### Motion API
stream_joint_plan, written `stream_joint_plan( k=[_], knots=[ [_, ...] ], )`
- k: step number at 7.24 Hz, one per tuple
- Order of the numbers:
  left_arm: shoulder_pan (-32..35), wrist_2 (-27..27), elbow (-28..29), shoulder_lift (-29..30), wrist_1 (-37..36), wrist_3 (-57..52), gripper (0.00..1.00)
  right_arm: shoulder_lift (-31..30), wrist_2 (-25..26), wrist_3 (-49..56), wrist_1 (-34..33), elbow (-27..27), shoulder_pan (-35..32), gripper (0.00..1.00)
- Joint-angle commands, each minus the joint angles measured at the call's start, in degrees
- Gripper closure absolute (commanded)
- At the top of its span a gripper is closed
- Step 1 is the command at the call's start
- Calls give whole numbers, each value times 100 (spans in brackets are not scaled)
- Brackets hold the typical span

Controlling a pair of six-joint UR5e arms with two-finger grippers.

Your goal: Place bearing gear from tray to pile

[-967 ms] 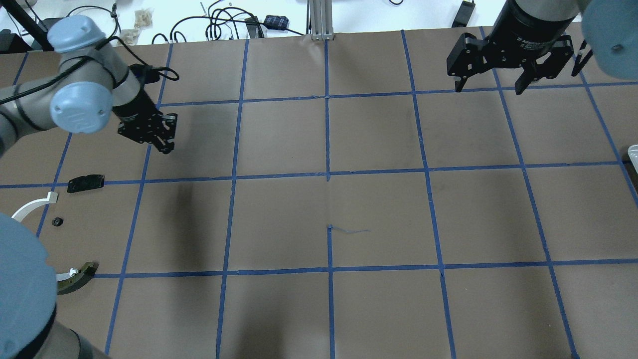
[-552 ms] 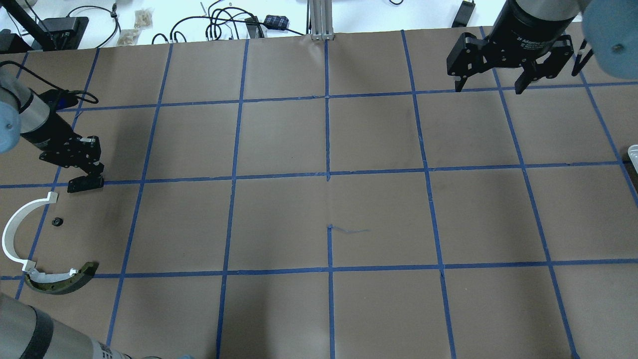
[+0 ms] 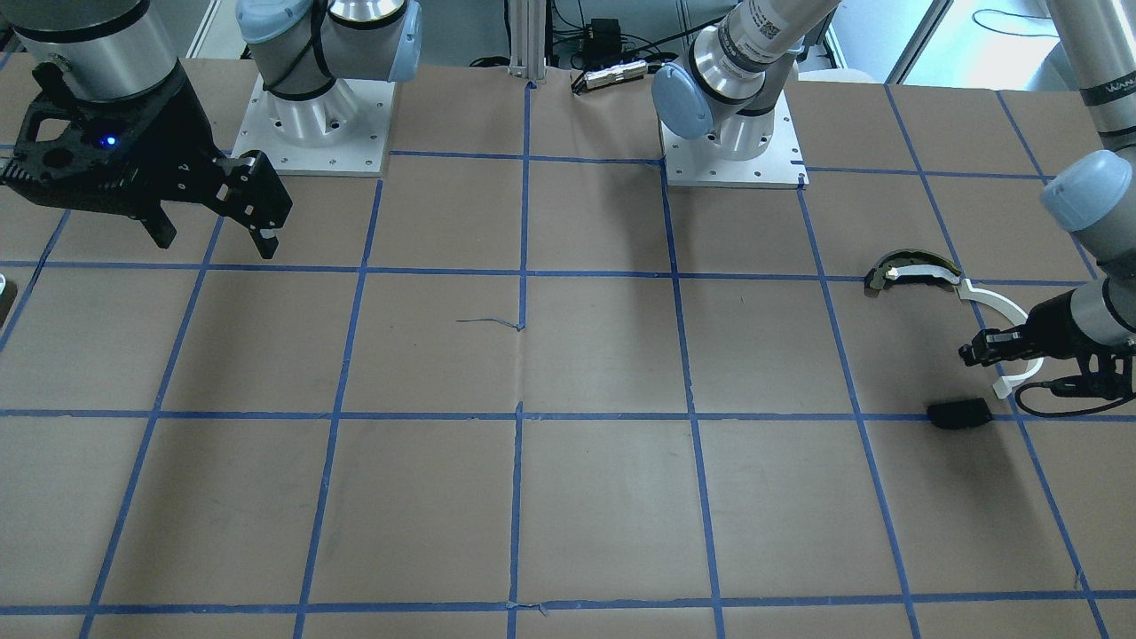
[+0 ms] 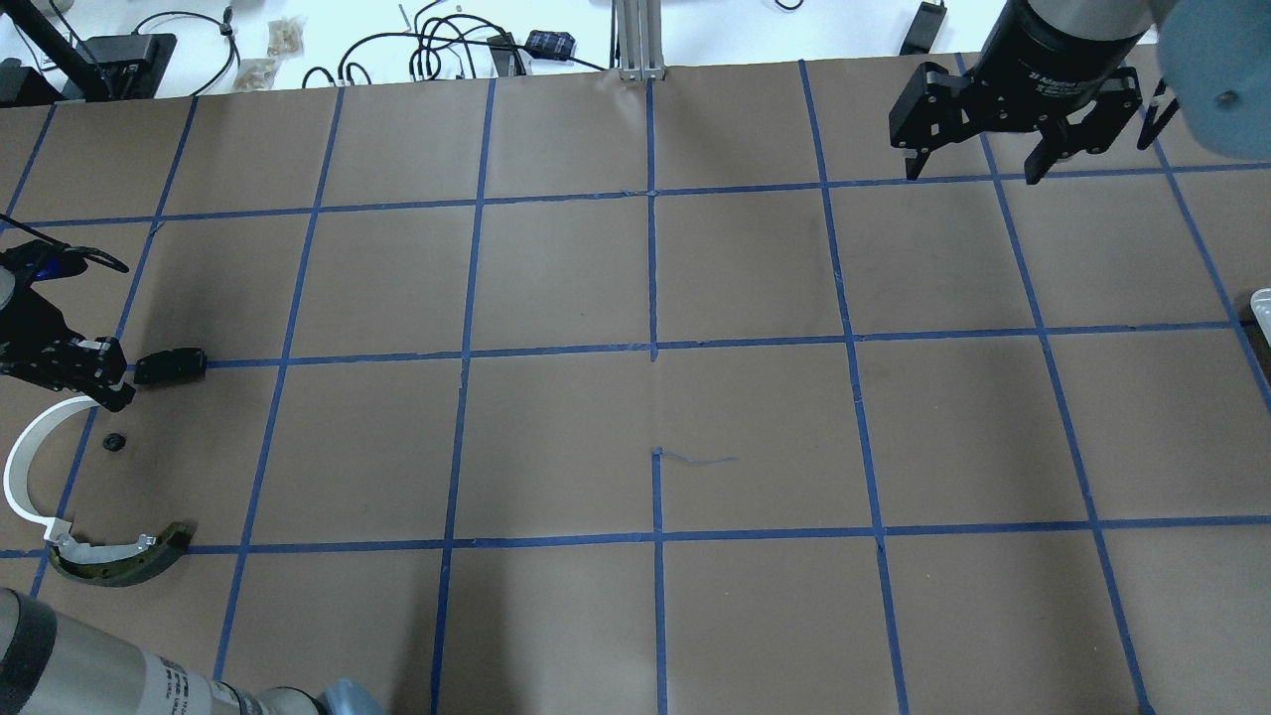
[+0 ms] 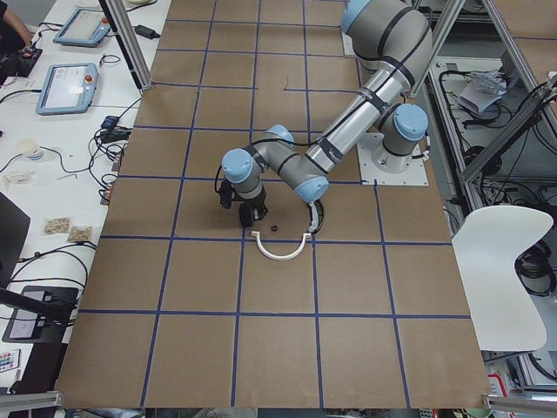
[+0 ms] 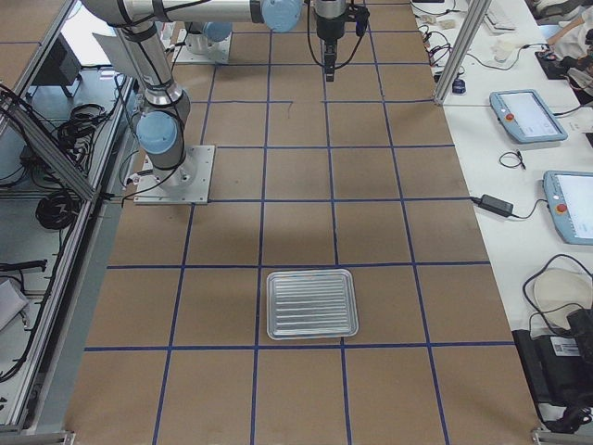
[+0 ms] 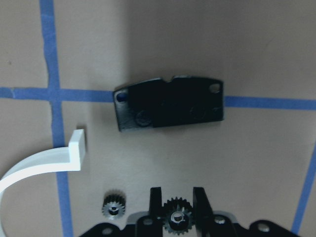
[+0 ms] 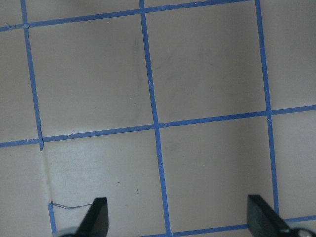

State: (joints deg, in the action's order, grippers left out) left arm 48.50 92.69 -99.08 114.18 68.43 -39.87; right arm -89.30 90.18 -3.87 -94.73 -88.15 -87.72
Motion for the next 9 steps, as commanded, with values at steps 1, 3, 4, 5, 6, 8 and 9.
stream_joint_plan(
  k=[1, 3, 4, 5, 6, 8, 9],
  knots=[
    [-51, 29, -24, 42, 4, -196, 100, 0, 0, 43, -10, 8, 0, 0],
    [-60, 30, -24, 113, 4, -241, 94, 0, 17, -8, -2, -9, 0, 0],
    [-60, 38, -15, 156, 4, -258, 94, 0, 9, -9, -2, -9, 0, 0],
    [-60, 256, -24, 192, 4, -258, 91, 0, 8, -9, -2, -18, 0, 0],
    [-60, 284, -41, 201, -5, -267, 64, 0, 8, -9, -2, -9, 0, 0],
    [-51, 276, -41, 209, -5, -258, 38, 9, 8, 0, -2, -9, 0, 0],
    [-51, 267, -41, 210, -5, -258, 26, 9, 8, 0, -2, -9, 0, 0]
  ],
)
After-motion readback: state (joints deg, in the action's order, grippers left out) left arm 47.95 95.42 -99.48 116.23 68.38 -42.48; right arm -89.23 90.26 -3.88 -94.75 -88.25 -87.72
